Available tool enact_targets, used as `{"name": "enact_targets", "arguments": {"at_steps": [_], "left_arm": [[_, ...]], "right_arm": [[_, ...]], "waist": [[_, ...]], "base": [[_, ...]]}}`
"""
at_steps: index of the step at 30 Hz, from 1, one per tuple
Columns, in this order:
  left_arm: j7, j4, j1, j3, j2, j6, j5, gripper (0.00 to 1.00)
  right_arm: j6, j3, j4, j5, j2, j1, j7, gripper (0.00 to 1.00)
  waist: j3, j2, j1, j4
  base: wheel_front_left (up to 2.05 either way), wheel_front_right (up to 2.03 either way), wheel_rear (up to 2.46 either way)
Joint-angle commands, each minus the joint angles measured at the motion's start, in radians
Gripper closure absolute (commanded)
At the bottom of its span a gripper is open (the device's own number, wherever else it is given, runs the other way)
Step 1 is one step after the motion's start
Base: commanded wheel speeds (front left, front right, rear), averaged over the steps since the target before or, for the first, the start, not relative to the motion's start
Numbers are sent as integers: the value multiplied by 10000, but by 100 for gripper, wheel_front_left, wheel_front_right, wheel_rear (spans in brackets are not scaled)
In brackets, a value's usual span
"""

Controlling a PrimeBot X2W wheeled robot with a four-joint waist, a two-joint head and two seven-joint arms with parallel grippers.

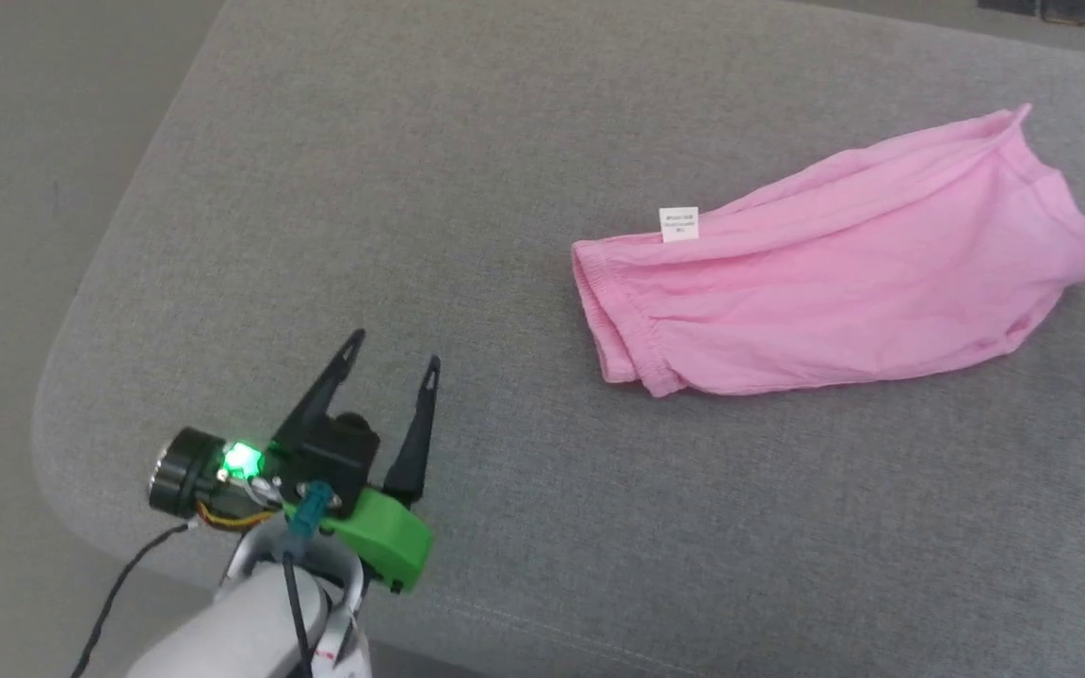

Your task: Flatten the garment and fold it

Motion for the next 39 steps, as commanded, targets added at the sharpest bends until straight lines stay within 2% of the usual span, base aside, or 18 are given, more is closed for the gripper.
{"name": "enact_targets", "arguments": {"at_steps": [1, 8, 14, 23, 24, 26, 33, 39], "left_arm": [[-117, -46, 147, -52, 16, 98, 160, 0], [-321, -139, 213, -200, -348, 252, 400, 0], [-418, -44, 74, -241, -679, 185, 462, 0], [-504, 159, 10, -190, -916, 110, 459, 0], [-510, 177, 14, -184, -922, 103, 458, 0], [-517, 214, 23, -177, -925, 94, 450, 0], [-513, 380, 76, -202, -897, -1, 345, 0], [-402, 487, 160, -307, -812, -128, 244, 0]], "right_arm": [[-17, -97, 168, 41, 60, -136, 271, 0], [-17, -405, 898, -385, 35, -789, 1467, 0], [-17, -697, 1353, -743, 98, -1179, 2046, 0], [-17, -542, 1454, -964, 212, -479, 3240, 0], [-17, -521, 1401, -969, 210, -342, 3382, 46], [-17, -559, 1276, -967, 217, -146, 3501, 100], [-17, -1097, 1135, -1224, 334, 116, 3025, 100], [-17, -1652, 1230, -1280, 623, 480, 2367, 100]], "waist": [[276, 0, 1, 261], [923, 0, 1, 826], [1370, 0, 1, 1246], [1550, 0, 1, 1551], [1549, 0, 1, 1557], [1536, 0, 1, 1539], [1199, 0, 1, 1259], [472, 0, 1, 773]], "base": [[0, 0, 0], [0, 0, 0], [0, 0, 0], [0, 0, 0], [0, 0, 0], [0, 0, 0], [0, 0, 0], [0, 0, 0]]}}
